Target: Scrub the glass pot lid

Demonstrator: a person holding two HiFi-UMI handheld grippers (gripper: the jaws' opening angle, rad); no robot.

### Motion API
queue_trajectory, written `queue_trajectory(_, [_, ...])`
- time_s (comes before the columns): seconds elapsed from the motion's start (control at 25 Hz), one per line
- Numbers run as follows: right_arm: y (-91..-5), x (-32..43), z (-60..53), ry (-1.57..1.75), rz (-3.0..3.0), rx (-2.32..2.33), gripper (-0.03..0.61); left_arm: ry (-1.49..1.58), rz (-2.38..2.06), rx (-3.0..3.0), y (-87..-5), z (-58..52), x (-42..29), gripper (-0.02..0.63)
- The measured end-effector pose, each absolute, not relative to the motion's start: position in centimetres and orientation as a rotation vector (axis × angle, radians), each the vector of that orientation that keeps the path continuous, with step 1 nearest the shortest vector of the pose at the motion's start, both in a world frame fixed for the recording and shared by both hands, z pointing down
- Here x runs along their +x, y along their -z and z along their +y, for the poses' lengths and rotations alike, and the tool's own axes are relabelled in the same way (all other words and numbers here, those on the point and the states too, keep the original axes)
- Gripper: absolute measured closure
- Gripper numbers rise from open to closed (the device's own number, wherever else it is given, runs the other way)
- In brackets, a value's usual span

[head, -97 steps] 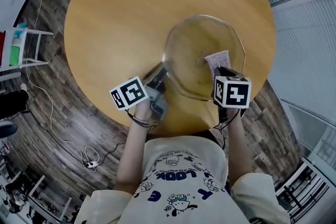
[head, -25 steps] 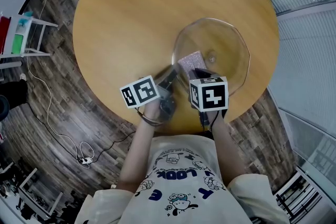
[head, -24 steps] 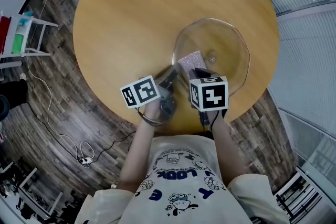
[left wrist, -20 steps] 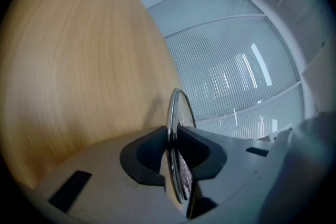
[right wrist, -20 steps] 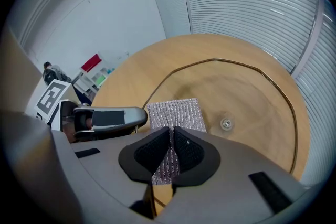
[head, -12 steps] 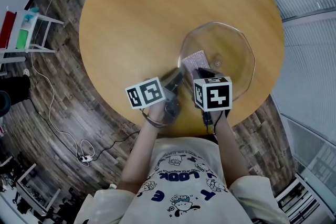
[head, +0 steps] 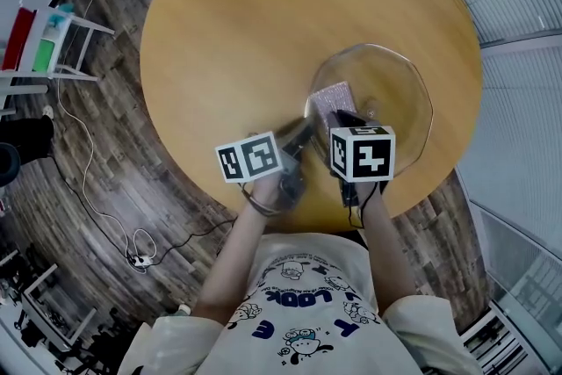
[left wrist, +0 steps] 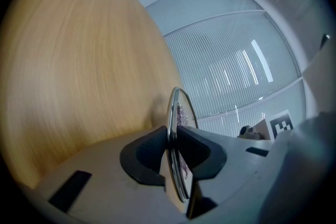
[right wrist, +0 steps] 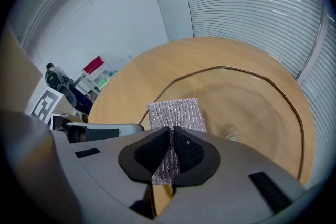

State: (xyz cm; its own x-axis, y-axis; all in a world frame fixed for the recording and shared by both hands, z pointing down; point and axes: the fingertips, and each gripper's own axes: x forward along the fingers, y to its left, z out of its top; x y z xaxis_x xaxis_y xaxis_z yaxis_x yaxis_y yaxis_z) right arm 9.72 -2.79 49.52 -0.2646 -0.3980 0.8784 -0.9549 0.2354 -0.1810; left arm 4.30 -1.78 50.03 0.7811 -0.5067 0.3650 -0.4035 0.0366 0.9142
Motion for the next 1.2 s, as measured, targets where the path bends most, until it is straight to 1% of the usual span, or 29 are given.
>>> queue_trajectory(0.88, [-49.8, 10.2, -6.3, -0.910, -1.816, 1.287, 0.535, 0.083, -0.743, 1.565, -50.3, -1.8, 3.8, 0.540])
queue_trajectory(1.2, [-49.5, 11.7, -7.5, -0.906, -1.809, 1.320, 0.535, 0.079, -0.737, 1.569, -50.0, -1.5, 4.3, 0.540])
